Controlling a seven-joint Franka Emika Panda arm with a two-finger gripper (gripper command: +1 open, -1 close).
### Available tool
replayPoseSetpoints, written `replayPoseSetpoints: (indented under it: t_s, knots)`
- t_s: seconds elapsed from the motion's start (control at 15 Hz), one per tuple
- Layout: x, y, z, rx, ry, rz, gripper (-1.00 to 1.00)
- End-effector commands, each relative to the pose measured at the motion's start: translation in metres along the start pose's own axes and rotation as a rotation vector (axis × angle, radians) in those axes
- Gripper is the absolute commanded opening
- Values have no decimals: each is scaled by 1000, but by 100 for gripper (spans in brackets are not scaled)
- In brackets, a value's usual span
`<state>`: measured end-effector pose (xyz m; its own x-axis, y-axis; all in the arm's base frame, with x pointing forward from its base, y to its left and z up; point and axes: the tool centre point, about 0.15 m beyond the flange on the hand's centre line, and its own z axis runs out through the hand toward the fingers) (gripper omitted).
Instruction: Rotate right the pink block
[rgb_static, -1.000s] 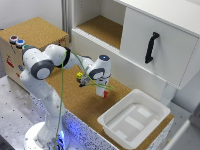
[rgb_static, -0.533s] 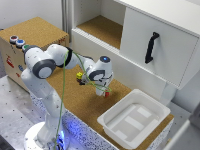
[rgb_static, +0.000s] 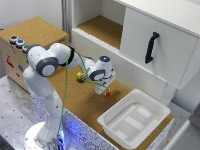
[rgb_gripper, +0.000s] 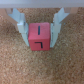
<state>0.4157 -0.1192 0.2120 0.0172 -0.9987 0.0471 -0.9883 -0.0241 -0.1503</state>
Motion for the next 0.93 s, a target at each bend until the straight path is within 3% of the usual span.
replayPoseSetpoints:
  t_s: [0.0, 0.2, 0.33, 0.53, 0.87]
  knots:
    - [-3, -8, -25, -70, 37, 17, 100]
    - [-11, 0, -52, -39, 54, -26, 100]
    - [-14, 1, -66, -27, 24, -130, 100]
    - [-17, 9, -83, -70, 3, -309, 100]
    - [-11, 11, -98, -91, -54, -688, 100]
